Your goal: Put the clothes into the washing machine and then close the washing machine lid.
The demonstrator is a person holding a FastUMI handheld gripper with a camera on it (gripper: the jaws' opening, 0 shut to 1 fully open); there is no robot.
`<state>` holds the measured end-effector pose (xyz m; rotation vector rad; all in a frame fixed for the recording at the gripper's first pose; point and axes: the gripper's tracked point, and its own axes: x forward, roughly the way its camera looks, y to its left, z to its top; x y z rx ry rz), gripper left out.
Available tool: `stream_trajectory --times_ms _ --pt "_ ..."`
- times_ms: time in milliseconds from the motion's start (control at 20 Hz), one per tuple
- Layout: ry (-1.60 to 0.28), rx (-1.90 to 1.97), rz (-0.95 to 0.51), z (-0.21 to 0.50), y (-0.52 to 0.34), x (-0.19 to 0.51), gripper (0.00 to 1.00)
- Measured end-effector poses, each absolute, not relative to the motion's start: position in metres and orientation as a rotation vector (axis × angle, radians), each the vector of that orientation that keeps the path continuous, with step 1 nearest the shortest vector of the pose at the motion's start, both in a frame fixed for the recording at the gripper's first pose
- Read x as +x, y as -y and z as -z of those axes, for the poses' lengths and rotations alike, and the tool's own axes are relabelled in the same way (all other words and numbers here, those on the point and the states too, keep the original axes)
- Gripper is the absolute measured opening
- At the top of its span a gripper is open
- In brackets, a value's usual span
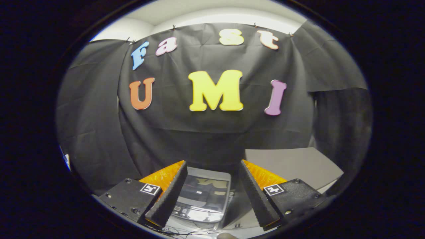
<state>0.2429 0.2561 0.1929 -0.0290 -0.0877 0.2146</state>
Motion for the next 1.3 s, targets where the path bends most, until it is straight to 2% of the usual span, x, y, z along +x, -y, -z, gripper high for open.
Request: stream_trajectory --times_ms 350,700,1050,1300 --pt "0.171 0.068 -0.052 -0.167 -0.098 0.159 0.99" --pt "0.119 0.139 0.068 -0.091 0.03 0.088 0.99" --pt "0.042 0.099 0.101 -0.019 0.086 0.039 0.99" --pt "0.014 0.071 0.055 0.011 0.084 0.014 0.99"
